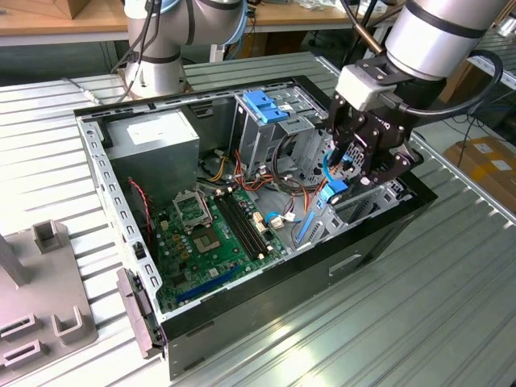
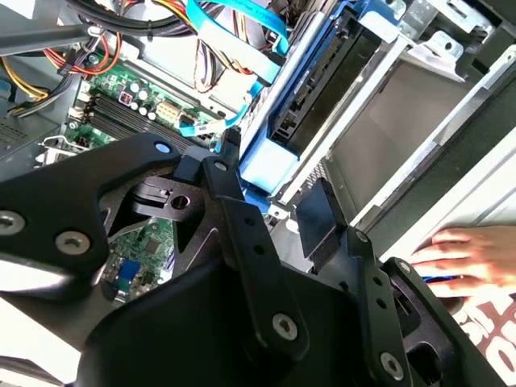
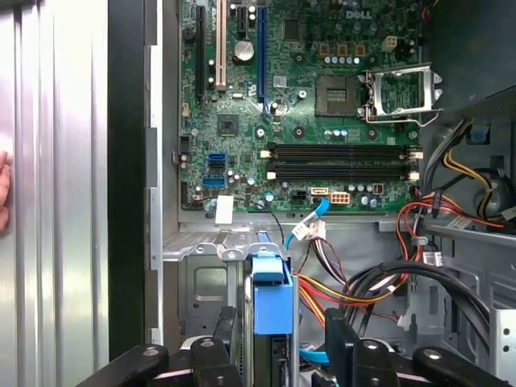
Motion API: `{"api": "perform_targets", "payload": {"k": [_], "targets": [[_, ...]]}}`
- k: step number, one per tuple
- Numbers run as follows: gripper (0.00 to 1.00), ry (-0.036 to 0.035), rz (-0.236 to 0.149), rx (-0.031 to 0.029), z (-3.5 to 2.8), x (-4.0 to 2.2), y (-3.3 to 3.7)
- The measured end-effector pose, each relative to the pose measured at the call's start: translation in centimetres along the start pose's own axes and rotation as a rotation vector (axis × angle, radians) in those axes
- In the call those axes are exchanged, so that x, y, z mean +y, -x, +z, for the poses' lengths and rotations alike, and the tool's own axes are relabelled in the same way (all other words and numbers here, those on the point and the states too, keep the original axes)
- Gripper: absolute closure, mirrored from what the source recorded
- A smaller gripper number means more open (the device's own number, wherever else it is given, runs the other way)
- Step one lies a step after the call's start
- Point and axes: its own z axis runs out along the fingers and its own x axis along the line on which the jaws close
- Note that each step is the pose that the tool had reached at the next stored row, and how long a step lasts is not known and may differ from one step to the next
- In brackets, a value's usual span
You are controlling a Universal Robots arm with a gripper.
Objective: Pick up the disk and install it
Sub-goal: 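Insert the disk into the insertion slot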
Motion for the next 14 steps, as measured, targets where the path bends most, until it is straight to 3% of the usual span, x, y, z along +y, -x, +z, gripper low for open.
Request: {"api": "perform_targets", "payload": {"k": [5,8,13,14], "targets": [[0.45,0.0000,0.000,-0.0002,0.00,-0.38,0.20],[0.45,0.0001,0.000,-0.0095,0.23,-0.39,0.22],[0.46,0.0001,0.000,-0.0095,0.39,-0.38,0.22],[0.53,0.0001,0.000,-0.0094,0.42,-0.39,0.22]]}}
